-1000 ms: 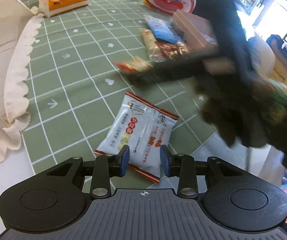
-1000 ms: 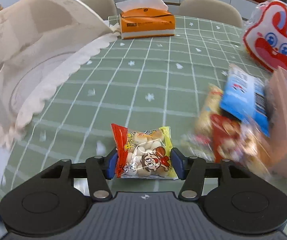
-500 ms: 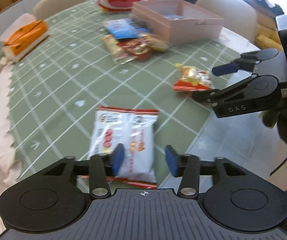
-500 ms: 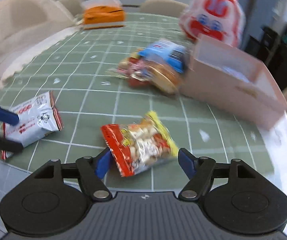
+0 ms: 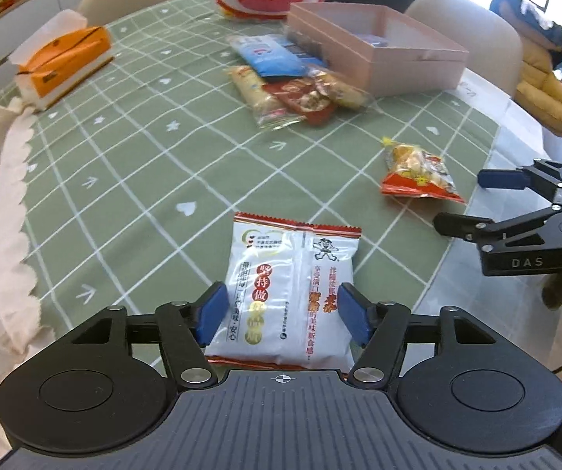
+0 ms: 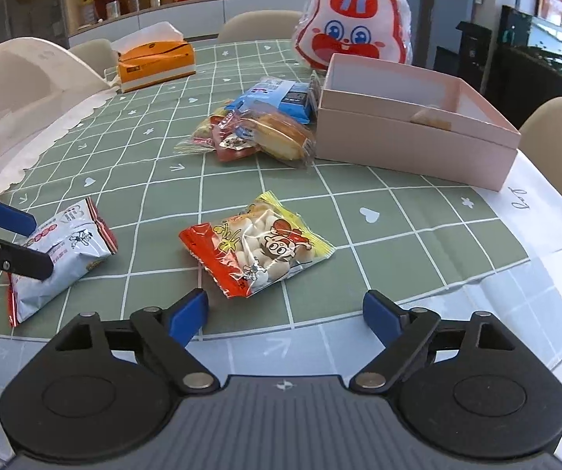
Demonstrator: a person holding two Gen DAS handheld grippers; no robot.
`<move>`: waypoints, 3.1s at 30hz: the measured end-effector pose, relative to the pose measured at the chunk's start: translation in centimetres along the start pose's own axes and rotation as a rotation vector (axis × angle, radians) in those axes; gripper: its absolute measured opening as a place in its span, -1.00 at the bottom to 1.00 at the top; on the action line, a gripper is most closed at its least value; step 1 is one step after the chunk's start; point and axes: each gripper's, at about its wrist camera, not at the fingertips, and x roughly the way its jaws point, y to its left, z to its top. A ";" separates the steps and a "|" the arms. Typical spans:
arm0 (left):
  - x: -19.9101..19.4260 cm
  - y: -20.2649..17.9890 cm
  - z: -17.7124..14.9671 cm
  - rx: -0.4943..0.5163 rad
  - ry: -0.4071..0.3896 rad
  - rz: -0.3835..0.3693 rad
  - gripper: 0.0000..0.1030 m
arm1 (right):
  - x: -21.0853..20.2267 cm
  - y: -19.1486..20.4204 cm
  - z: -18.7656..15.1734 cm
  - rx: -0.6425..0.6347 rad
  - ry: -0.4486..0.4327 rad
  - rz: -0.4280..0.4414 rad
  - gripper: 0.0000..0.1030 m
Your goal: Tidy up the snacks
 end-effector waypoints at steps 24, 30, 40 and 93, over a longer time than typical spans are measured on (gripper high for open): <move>0.6 3.6 -0.8 -0.281 -0.060 -0.149 0.55 | -0.3 1.3 3.2 0.162 0.001 0.011 0.85; -0.6 3.1 -1.1 -0.323 -0.069 -0.179 0.55 | 1.8 3.1 5.6 0.216 0.016 -0.064 0.85; -2.0 3.6 -1.5 -0.369 -0.084 -0.202 0.54 | 2.7 1.9 4.4 0.072 0.052 -0.087 0.85; -5.0 -8.6 10.9 -0.099 -0.162 -0.206 0.54 | -8.1 -9.5 10.5 0.022 -0.196 0.042 -0.81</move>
